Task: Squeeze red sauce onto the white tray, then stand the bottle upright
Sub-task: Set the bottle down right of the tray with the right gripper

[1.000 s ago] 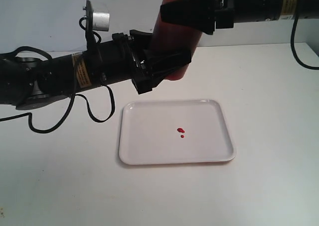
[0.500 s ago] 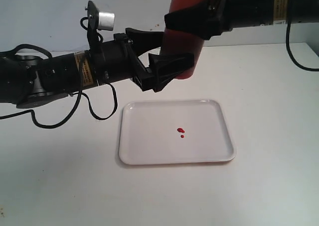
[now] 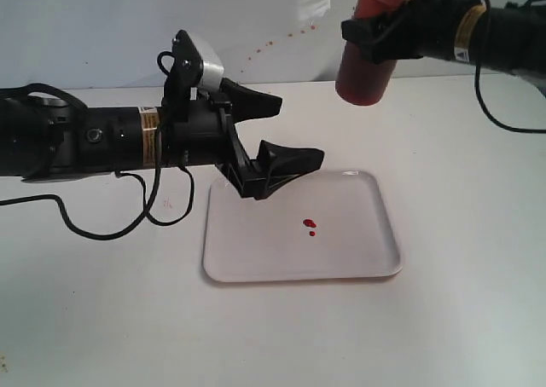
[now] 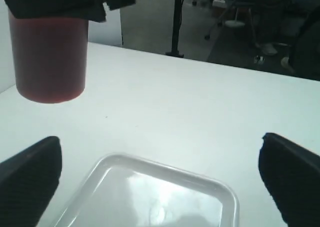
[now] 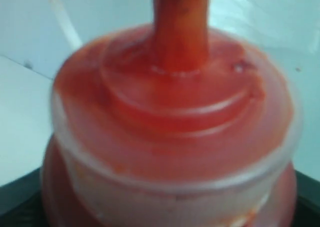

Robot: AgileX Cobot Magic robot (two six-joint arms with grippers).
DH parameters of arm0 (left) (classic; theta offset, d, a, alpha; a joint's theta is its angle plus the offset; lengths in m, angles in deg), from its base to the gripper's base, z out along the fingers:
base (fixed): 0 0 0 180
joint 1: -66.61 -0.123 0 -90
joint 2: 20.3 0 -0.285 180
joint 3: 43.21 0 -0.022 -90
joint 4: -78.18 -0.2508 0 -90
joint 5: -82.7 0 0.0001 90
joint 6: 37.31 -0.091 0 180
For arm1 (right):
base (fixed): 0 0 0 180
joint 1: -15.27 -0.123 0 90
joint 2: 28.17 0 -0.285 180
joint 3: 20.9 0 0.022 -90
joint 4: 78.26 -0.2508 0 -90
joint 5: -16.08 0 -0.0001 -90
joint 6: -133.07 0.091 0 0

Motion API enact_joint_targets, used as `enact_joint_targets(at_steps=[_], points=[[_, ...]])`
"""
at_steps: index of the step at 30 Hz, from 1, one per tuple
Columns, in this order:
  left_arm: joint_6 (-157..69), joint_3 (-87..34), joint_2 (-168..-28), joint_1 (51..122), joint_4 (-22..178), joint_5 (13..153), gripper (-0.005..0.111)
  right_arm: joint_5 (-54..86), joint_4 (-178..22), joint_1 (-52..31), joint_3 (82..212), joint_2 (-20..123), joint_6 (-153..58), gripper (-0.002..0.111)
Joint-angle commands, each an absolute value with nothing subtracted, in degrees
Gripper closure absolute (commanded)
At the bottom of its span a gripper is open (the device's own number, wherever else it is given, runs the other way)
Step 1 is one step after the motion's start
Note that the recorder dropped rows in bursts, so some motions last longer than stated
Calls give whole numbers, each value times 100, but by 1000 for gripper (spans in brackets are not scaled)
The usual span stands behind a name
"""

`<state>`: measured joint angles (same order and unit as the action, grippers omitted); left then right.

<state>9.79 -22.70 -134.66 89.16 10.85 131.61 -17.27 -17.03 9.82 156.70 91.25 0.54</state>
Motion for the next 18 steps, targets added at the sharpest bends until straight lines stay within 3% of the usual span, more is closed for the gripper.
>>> enact_joint_targets(at_steps=[1,12,18], points=[[1025,-2293,-13412,8918,983,12885,2,-1975,-2833,1243,15700,9737,-992,108],[1025,-2293,-13412,8918,983,12486,2,-1917,-2797,1309,15700,10138,-1291,108],[1025,-2293,-13412,8918,983,12425,2,-1038,-2682,1309,15700,10138,-1120,108]])
